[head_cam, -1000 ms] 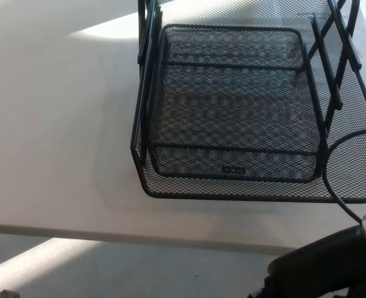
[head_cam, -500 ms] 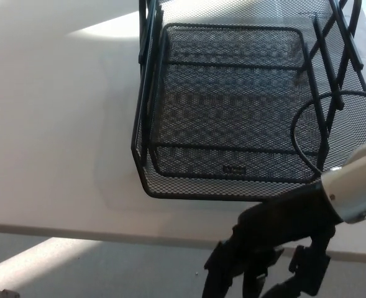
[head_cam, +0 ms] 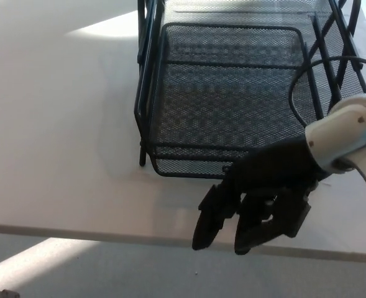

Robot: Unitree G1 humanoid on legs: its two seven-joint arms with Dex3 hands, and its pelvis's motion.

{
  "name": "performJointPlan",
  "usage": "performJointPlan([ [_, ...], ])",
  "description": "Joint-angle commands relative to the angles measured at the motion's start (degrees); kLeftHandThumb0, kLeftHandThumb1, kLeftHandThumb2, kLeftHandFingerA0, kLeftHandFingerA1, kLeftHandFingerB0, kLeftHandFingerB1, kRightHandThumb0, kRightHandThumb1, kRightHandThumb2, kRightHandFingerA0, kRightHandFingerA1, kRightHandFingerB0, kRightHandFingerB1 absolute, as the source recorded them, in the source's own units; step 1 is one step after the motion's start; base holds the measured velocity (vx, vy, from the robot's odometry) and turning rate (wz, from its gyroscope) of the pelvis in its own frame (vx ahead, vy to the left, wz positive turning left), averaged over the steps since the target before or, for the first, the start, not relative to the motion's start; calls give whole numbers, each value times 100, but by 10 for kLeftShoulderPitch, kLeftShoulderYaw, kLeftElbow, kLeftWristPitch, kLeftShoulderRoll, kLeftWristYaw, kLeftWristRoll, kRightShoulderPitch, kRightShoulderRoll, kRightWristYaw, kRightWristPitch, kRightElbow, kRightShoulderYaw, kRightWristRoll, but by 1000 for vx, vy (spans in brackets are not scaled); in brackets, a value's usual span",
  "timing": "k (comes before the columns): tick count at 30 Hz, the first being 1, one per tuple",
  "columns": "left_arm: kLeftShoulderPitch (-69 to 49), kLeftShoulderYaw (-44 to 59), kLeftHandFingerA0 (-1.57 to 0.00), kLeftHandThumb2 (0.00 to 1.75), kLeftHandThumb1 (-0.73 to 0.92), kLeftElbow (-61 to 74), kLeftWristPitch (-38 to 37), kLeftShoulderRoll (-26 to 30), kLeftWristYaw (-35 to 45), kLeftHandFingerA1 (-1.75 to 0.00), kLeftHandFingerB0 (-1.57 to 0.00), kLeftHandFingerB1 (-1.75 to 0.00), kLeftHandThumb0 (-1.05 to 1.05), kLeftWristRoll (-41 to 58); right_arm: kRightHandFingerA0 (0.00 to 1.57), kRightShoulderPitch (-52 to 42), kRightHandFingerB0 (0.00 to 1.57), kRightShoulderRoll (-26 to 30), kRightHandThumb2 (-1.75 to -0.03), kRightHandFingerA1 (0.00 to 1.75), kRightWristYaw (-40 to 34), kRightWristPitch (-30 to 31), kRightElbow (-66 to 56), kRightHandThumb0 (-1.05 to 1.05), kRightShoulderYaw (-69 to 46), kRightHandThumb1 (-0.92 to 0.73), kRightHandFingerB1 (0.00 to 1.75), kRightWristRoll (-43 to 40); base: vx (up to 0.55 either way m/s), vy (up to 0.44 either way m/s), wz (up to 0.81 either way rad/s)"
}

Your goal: A balck drawer is kept on the middle of the table and the robot uses its right hand to push it back away from the robot

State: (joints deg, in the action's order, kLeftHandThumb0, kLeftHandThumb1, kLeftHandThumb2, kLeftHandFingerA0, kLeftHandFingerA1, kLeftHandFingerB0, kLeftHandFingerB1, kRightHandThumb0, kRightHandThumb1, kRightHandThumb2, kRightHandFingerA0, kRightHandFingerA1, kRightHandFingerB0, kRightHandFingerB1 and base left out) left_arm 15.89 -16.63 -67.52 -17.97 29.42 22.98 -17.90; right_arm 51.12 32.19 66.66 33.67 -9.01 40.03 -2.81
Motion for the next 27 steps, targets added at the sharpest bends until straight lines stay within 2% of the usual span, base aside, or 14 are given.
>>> performJointPlan([
  [1, -4, 2, -47, 63, 74, -5, -8, 8, -6, -38, -35, -33, -56, -8, 50, 32, 38, -30, -63, 41, 13, -49, 105, -53, -3, -77, 36, 26, 0, 0, 0],
  [13, -8, 6, -50, 62, 74, -4, -14, 9, 4, -39, -36, -34, -54, 0, 54, 99, 40, -80, -63, 41, 1, -117, 333, -53, -28, -75, 36, 57, 0, 0, 0],
  [21, -8, 1, -48, 63, 75, -2, -13, 9, -2, -38, -36, -33, -56, -8, 58, 131, 38, -101, -62, 41, -33, -172, 471, -51, -48, -72, 35, 96, 0, 0, 0],
  [27, -9, 3, -48, 63, 71, -1, -12, 10, -2, -39, -34, -33, -57, -6, 58, 115, 40, -100, -63, 41, -30, -191, 484, -50, -67, -72, 36, 105, 0, 0, 0],
])
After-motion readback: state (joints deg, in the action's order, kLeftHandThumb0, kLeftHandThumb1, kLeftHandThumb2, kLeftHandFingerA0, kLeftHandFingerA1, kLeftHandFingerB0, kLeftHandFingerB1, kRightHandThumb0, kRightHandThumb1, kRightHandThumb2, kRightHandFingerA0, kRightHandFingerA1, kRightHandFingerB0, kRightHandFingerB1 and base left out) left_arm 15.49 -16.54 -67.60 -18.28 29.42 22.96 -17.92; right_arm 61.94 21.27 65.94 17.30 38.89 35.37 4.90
